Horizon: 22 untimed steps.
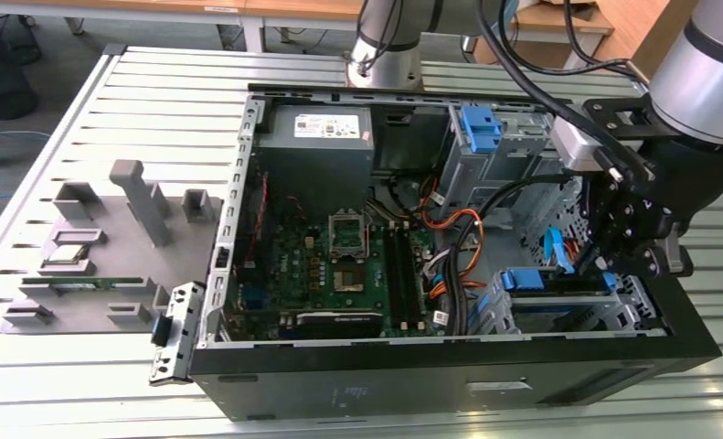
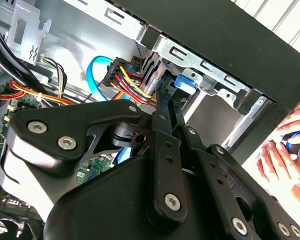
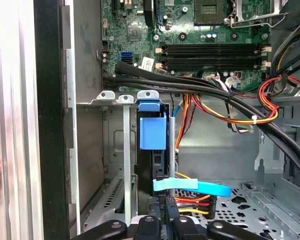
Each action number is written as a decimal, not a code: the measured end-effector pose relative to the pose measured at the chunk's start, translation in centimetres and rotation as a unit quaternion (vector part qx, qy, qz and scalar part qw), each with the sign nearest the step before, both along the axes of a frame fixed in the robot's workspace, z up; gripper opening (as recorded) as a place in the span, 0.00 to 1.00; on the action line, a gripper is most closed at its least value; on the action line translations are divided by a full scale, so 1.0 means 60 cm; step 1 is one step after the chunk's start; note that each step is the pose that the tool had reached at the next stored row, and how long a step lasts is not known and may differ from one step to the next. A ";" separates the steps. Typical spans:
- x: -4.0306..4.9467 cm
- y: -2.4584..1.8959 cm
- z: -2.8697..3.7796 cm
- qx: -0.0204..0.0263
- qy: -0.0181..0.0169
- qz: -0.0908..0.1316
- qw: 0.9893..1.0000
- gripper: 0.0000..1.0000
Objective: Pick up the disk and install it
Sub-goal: 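Insert the second disk wire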
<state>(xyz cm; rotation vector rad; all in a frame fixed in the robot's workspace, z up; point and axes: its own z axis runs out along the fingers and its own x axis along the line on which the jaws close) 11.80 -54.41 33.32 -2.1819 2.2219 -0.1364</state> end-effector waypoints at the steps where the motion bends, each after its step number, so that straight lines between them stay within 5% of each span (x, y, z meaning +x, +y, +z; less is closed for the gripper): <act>1: 0.000 0.0000 -0.001 0.000 0.000 0.000 1.000 0.16; 22: 0.000 0.0000 -0.010 0.000 0.000 0.000 1.000 0.16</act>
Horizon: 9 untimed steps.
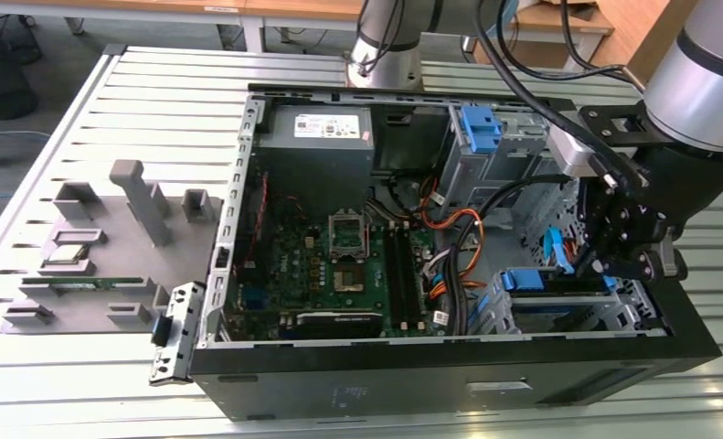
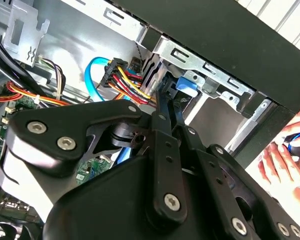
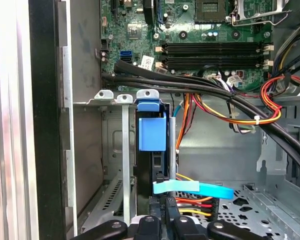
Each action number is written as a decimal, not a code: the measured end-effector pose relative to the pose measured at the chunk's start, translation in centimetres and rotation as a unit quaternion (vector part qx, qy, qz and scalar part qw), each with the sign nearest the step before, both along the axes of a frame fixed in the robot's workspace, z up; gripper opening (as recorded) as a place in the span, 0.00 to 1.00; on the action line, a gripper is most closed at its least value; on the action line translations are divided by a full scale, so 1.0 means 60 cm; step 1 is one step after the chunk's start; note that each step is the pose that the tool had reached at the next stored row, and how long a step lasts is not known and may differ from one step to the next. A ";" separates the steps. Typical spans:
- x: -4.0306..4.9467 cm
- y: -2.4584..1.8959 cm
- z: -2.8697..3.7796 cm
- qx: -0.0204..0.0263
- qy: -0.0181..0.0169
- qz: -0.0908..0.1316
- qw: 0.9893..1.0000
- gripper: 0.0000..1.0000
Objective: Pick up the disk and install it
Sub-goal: 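Insert the second disk wire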
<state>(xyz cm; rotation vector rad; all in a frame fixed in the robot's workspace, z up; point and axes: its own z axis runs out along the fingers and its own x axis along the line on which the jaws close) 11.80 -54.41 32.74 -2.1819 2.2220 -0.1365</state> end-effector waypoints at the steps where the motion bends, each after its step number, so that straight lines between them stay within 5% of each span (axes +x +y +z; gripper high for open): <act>1: 0.000 0.0000 0.000 0.000 0.000 0.000 1.000 0.16; 9: 0.000 0.0000 -0.001 0.001 0.000 0.000 1.000 0.23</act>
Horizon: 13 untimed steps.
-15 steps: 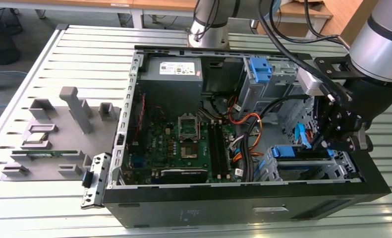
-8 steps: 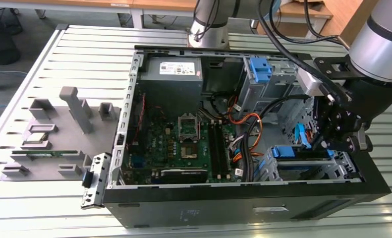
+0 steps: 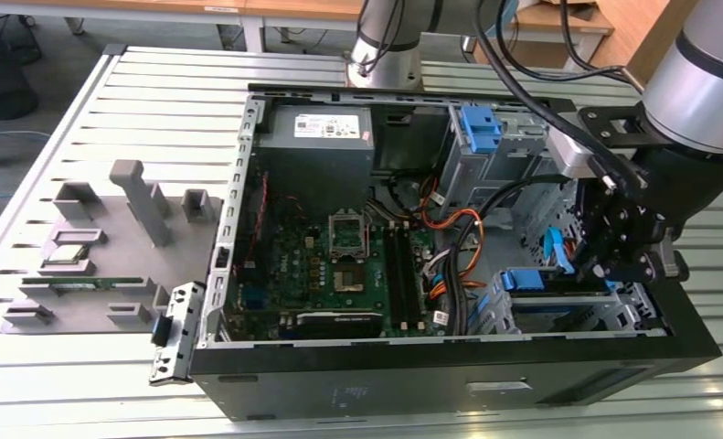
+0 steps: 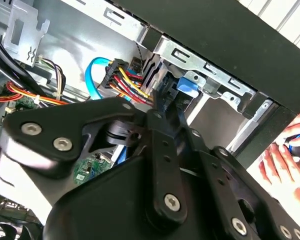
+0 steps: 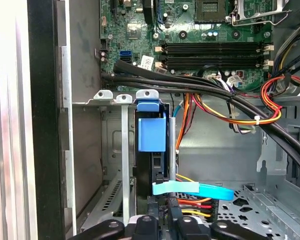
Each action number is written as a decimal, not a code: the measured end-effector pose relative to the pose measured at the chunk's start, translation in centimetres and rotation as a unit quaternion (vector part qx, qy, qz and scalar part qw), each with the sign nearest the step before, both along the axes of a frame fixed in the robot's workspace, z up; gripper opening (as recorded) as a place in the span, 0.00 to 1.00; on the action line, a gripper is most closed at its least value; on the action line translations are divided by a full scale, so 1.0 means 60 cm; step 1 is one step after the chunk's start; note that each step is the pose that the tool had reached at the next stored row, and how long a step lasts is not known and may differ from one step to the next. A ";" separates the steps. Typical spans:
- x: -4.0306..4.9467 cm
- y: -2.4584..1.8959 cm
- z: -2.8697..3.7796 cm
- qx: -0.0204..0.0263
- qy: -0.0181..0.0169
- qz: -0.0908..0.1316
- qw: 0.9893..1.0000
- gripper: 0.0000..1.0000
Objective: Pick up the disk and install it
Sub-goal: 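Insert the second disk wire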
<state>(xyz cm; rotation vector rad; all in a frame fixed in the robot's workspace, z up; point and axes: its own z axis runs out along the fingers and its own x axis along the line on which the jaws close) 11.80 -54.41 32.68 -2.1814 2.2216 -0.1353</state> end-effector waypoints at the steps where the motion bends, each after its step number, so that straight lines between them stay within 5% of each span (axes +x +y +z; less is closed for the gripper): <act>1: 0.000 0.0000 0.000 0.000 0.000 0.000 1.000 0.23; 2: 0.000 0.0000 0.000 0.000 0.000 0.000 1.000 0.30; 6: 0.000 0.0000 0.006 0.000 0.000 0.000 1.000 0.30; 13: 0.000 0.0000 0.039 0.000 0.000 0.000 1.000 0.30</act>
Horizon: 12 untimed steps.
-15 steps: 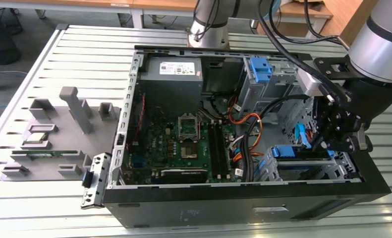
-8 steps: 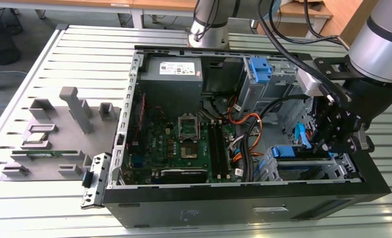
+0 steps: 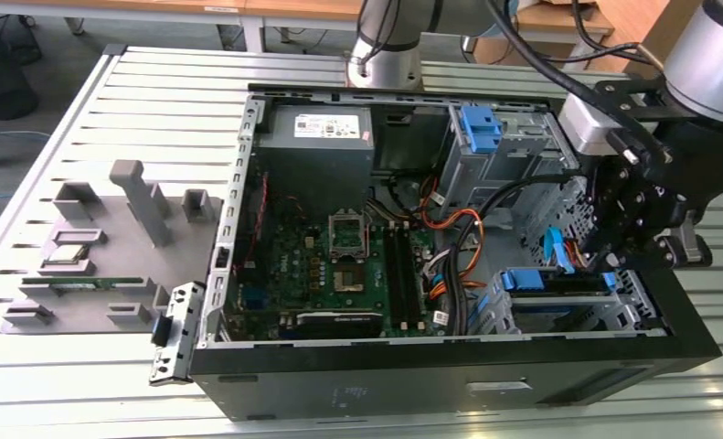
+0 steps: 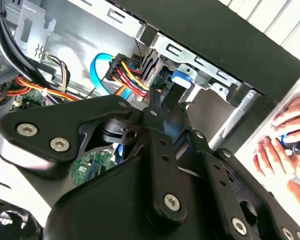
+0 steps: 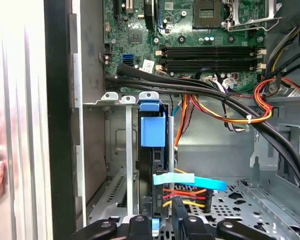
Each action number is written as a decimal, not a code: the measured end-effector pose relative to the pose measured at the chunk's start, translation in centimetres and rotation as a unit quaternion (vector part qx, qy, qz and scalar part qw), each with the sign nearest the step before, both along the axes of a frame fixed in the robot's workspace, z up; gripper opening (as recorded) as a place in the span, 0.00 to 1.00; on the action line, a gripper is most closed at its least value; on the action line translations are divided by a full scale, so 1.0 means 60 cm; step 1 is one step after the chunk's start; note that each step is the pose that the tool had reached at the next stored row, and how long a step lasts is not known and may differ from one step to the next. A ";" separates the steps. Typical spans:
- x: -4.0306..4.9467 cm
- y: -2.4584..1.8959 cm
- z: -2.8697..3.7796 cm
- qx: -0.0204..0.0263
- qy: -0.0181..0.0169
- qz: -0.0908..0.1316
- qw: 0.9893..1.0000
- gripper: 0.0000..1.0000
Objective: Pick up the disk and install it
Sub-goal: 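Insert the second disk wire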
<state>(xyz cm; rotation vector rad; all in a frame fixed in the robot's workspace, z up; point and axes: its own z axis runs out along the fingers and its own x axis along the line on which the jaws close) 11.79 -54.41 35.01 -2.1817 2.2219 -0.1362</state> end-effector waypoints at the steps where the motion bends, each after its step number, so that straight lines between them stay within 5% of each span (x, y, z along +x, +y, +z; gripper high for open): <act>1: 0.000 0.0000 0.003 0.000 0.000 0.000 1.000 0.30; 7: 0.000 0.0001 0.005 0.000 0.001 0.000 1.000 0.30; 8: 0.000 0.0000 0.005 0.000 0.008 0.000 1.000 0.30; 11: 0.001 0.0000 0.004 0.000 0.034 0.000 0.999 0.30; 12: 0.001 0.0001 0.003 0.000 0.038 0.000 0.999 0.30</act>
